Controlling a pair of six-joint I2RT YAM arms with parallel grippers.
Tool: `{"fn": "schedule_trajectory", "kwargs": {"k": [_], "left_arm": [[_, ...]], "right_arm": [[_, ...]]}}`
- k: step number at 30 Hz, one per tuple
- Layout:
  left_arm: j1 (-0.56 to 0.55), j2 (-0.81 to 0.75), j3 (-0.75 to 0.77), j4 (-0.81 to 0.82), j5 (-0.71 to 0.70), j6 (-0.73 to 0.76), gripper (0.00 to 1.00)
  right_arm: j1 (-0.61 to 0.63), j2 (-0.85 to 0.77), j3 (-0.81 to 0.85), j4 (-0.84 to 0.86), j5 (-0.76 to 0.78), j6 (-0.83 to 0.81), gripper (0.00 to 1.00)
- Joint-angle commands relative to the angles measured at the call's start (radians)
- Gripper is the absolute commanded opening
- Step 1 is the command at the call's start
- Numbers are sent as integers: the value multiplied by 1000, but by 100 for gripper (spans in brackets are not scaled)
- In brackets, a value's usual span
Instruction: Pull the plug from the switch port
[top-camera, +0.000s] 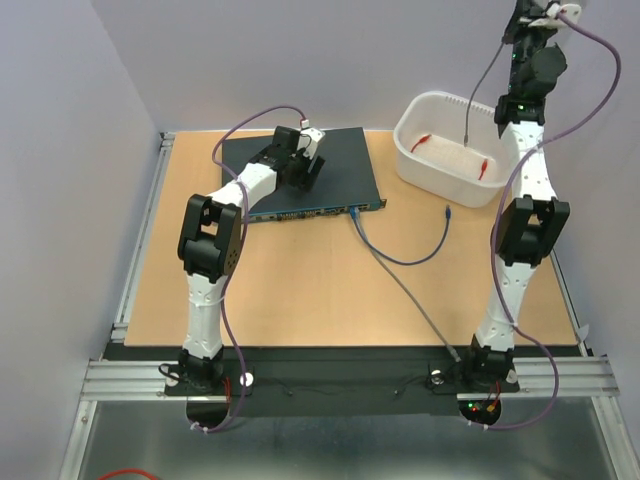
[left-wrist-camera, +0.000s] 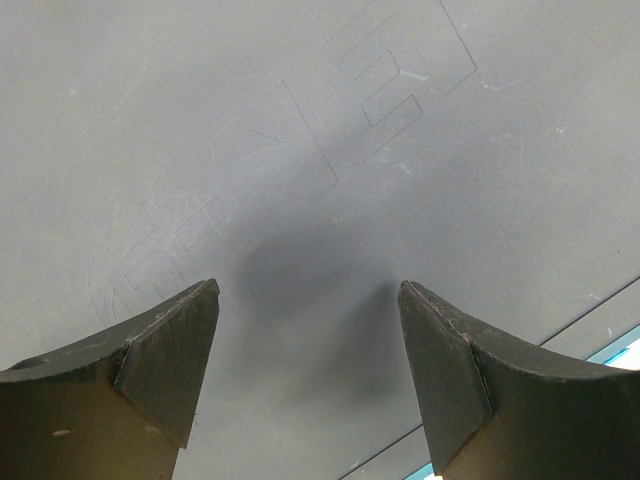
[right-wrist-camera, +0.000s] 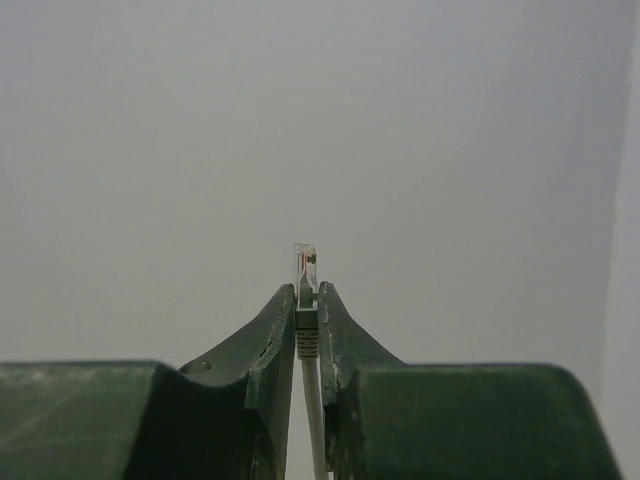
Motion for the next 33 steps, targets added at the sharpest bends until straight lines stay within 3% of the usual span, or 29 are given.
{"fn": "schedule_trajectory", "kwargs": {"k": [1, 2, 6, 10, 13, 14, 15, 17, 19, 29, 33], "left_arm": [[2, -77, 14, -4, 3, 4, 84], [2, -75, 13, -4, 3, 2, 84], [2, -70, 14, -7, 9, -3, 84], [2, -69, 27, -10, 18, -9, 84], [0, -75, 33, -10, 20, -16, 84], [0, -78, 31, -11, 20, -16, 84], [0, -80, 30, -13, 21, -16, 84], [-1, -87, 22, -16, 24, -15, 84], [-1, -93, 17, -18, 26, -12, 84], [-6, -98, 36, -19, 24, -1, 84], [-6, -93, 42, -19, 31, -9, 84]], "right_arm": [[-5, -70, -163, -17, -97, -35, 0], [-3, -94, -299, -6, -103, -20, 0], [-3, -201, -571, -23, -76, 60, 0], [-3, -267, -760, -129, 100, 196, 7], [-3, -281, -855, -216, 156, 310, 34], [-3, -267, -863, -244, 159, 324, 53], [-3, -255, -859, -270, 162, 325, 64], [-3, -206, -769, -406, 141, 302, 85], [-3, -187, -684, -501, 113, 286, 100], [47, -355, -570, -658, 343, 83, 100], [47, -341, -484, -769, 260, 52, 100]]}}
